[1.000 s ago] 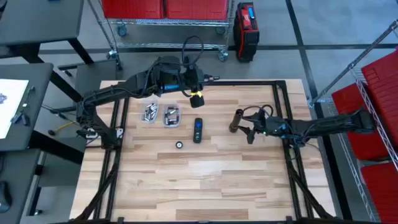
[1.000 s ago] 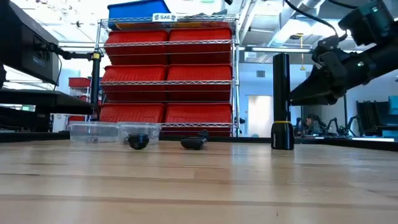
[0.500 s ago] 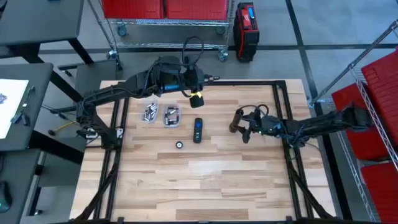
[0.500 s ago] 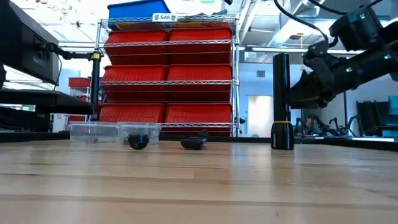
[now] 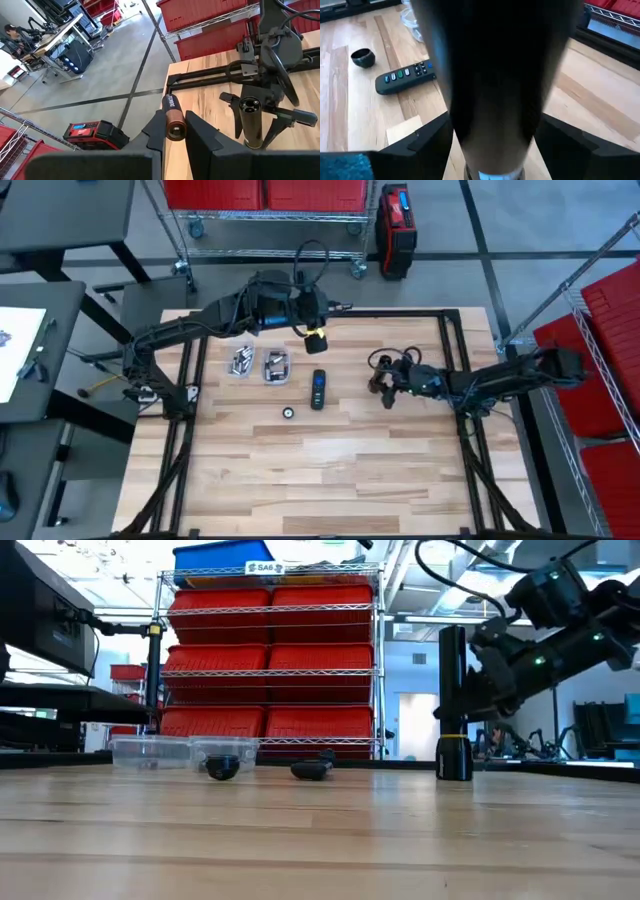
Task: Insert battery
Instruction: Insert the brown battery into the flashlight battery compartment
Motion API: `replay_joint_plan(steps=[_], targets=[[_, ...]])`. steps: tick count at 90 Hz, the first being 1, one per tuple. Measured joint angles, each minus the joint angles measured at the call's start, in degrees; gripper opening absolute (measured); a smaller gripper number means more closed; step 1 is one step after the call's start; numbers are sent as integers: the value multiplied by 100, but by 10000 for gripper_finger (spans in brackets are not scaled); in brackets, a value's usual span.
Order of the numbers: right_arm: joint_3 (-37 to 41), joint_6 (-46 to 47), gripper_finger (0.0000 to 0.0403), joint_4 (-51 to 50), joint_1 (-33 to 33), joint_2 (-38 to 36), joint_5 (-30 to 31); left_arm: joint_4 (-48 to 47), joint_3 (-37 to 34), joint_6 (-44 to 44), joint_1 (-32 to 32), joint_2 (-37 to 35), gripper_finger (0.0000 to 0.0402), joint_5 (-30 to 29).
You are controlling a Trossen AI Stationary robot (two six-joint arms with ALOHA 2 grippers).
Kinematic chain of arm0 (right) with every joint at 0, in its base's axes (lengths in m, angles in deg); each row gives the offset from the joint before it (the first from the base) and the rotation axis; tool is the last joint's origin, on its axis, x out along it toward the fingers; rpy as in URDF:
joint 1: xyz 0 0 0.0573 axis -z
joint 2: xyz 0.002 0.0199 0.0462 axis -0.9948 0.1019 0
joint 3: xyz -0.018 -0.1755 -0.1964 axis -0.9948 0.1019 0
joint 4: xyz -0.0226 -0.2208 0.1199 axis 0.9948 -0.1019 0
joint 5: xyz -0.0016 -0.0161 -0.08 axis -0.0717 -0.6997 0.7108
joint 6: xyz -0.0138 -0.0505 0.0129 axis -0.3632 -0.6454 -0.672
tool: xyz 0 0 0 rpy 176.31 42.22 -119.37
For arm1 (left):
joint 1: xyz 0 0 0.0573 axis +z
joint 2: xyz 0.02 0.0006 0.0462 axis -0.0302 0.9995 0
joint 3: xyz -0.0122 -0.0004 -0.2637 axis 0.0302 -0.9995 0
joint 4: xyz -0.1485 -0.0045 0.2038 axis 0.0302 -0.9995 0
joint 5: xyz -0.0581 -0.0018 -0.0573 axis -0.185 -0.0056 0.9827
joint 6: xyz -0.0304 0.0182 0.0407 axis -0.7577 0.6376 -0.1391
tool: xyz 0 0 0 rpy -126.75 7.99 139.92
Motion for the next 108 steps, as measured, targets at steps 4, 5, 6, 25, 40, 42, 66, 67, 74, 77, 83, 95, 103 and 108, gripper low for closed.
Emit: replay_joint_plan(steps=[4, 5, 6, 25, 40, 42, 66, 67, 74, 77, 83, 95, 103, 108], targets=[[-25, -2, 242, 6, 0, 45, 0, -4, 0, 1, 0, -2, 26, 0], [-27, -2, 239, 4, 0, 51, 0, -4, 0, 0, 0, -2, 26, 0], [-28, -2, 236, 1, 0, 55, 0, -4, 0, -1, 0, -2, 26, 0], [-56, 2, 142, -156, 0, -6, -12, -127, 0, 50, 0, -2, 26, 2], [-624, 2, 142, -957, 23, -324, -354, -344, 0, 213, 0, -7, 25, 3], [-762, -2, 142, -1231, 34, -374, -412, -382, 0, 212, 0, -7, 25, 12], [-2729, -1180, 142, -4547, 78, -527, -606, -567, 0, -423, 0, -7, 25, 804], [-2805, -1218, 142, -4667, 84, -517, -606, -571, 0, -456, 0, -7, 25, 826], [-3313, -1441, 142, -5435, 145, -406, -607, -717, 2, -706, 0, -7, 25, 997], [-3511, -1504, 142, -5678, 164, -367, -605, -807, 2, -813, 0, -7, 25, 1074], [-3893, -1633, 142, -6051, 198, -311, -601, -941, -26, -1009, 0, -7, 25, 1086], [-4457, -1842, 142, -6597, 227, -193, -598, -1004, -165, -1277, -26, -7, 25, 1088], [-4715, -1853, 142, -6778, 219, -130, -696, -992, -190, -1386, -72, -7, 25, 1088], [-4792, -1869, 142, -6845, 204, -70, -789, -976, -190, -1398, -110, -7, 25, 1091]])
